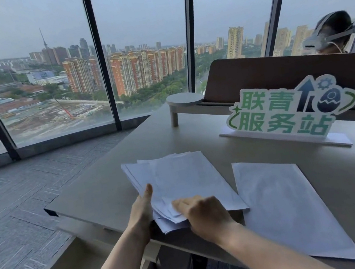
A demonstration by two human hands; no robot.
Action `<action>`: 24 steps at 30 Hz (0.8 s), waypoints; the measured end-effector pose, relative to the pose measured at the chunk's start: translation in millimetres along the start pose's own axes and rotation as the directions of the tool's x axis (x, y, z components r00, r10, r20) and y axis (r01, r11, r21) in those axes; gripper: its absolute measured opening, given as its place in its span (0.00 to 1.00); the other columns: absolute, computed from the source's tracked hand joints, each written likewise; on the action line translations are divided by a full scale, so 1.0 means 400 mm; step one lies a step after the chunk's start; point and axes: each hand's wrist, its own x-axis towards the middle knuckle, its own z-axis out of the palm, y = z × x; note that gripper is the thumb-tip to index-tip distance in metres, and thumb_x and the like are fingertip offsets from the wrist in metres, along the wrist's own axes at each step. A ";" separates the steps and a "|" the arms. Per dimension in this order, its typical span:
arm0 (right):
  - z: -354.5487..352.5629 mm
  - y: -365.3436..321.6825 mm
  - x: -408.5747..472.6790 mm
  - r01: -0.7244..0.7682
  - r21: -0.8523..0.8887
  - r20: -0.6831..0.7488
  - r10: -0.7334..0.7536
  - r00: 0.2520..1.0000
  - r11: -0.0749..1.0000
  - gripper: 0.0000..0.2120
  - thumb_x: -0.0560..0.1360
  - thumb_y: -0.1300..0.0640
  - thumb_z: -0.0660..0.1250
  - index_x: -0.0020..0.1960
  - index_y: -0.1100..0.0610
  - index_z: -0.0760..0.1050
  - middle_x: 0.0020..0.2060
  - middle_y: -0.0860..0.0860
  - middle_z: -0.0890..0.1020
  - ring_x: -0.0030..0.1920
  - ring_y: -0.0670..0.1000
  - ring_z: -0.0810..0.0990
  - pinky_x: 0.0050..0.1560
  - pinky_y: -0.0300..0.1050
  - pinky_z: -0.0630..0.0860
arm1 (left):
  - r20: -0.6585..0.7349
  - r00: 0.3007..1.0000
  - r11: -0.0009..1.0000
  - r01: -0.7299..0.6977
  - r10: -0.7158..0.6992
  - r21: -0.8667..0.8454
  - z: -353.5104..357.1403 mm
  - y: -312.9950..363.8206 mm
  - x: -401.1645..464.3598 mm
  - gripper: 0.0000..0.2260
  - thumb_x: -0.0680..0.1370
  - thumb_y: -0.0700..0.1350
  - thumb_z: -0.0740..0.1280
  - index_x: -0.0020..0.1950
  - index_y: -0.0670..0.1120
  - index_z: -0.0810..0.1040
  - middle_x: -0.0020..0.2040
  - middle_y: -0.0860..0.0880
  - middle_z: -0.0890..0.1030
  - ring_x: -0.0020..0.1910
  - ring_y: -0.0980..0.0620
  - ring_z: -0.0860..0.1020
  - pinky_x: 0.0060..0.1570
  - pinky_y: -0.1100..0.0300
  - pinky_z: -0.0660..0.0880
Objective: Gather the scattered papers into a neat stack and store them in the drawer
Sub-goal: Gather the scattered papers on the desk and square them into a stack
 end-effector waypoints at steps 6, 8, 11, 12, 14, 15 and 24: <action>0.008 -0.005 -0.007 0.063 0.069 0.042 -0.066 0.997 0.996 0.23 0.73 0.59 0.60 0.68 0.51 0.70 0.52 0.51 0.83 0.44 0.59 0.82 0.40 0.52 0.80 | 0.056 0.988 0.982 0.132 -0.141 0.136 0.008 0.014 -0.006 0.13 0.71 0.36 0.69 0.55 0.37 0.79 0.47 0.37 0.84 0.44 0.39 0.83 0.48 0.47 0.79; -0.013 -0.005 -0.013 0.021 0.136 0.107 -0.035 0.994 0.990 0.25 0.74 0.55 0.60 0.71 0.49 0.68 0.60 0.49 0.81 0.52 0.58 0.80 0.48 0.51 0.79 | 0.000 0.993 0.974 0.113 -0.115 0.196 0.006 0.010 0.002 0.12 0.71 0.31 0.66 0.53 0.35 0.79 0.45 0.36 0.82 0.40 0.40 0.81 0.43 0.50 0.79; -0.058 0.011 -0.026 -0.096 0.173 0.223 0.056 0.973 0.980 0.27 0.77 0.41 0.59 0.74 0.47 0.64 0.68 0.45 0.74 0.65 0.53 0.74 0.59 0.49 0.72 | -0.067 0.997 0.976 0.038 -0.024 0.215 0.010 0.007 0.004 0.13 0.69 0.26 0.64 0.53 0.34 0.78 0.49 0.35 0.82 0.46 0.37 0.80 0.52 0.45 0.77; -0.072 0.021 -0.031 -0.137 0.172 0.257 0.089 0.962 0.976 0.28 0.77 0.37 0.58 0.74 0.47 0.64 0.69 0.44 0.73 0.67 0.51 0.72 0.61 0.49 0.71 | -0.072 0.997 0.978 0.013 0.002 0.207 0.015 0.008 -0.003 0.13 0.69 0.25 0.63 0.52 0.34 0.77 0.50 0.34 0.82 0.48 0.36 0.80 0.54 0.45 0.77; -0.095 0.052 -0.046 -0.246 0.183 0.293 0.186 0.938 0.952 0.28 0.77 0.35 0.56 0.74 0.47 0.65 0.70 0.43 0.71 0.69 0.50 0.69 0.64 0.48 0.70 | -0.085 0.995 0.981 -0.026 0.043 0.194 0.022 0.009 -0.013 0.14 0.70 0.25 0.63 0.52 0.36 0.76 0.51 0.36 0.81 0.50 0.36 0.79 0.55 0.46 0.76; -0.102 0.069 -0.055 -0.313 0.177 0.289 0.255 0.923 0.933 0.27 0.78 0.37 0.55 0.73 0.47 0.65 0.70 0.43 0.72 0.69 0.50 0.69 0.64 0.49 0.70 | -0.095 0.994 0.981 -0.039 0.058 0.189 0.025 0.009 -0.017 0.14 0.71 0.25 0.62 0.52 0.37 0.75 0.50 0.37 0.80 0.50 0.36 0.79 0.54 0.47 0.76; -0.124 0.170 -0.113 -0.789 -0.046 0.360 0.747 0.559 0.613 0.22 0.72 0.50 0.58 0.64 0.56 0.67 0.63 0.54 0.73 0.61 0.60 0.71 0.55 0.52 0.71 | -0.157 0.979 0.988 -0.115 0.130 0.101 0.032 0.006 -0.047 0.13 0.71 0.25 0.63 0.52 0.39 0.76 0.48 0.39 0.80 0.45 0.41 0.79 0.50 0.51 0.75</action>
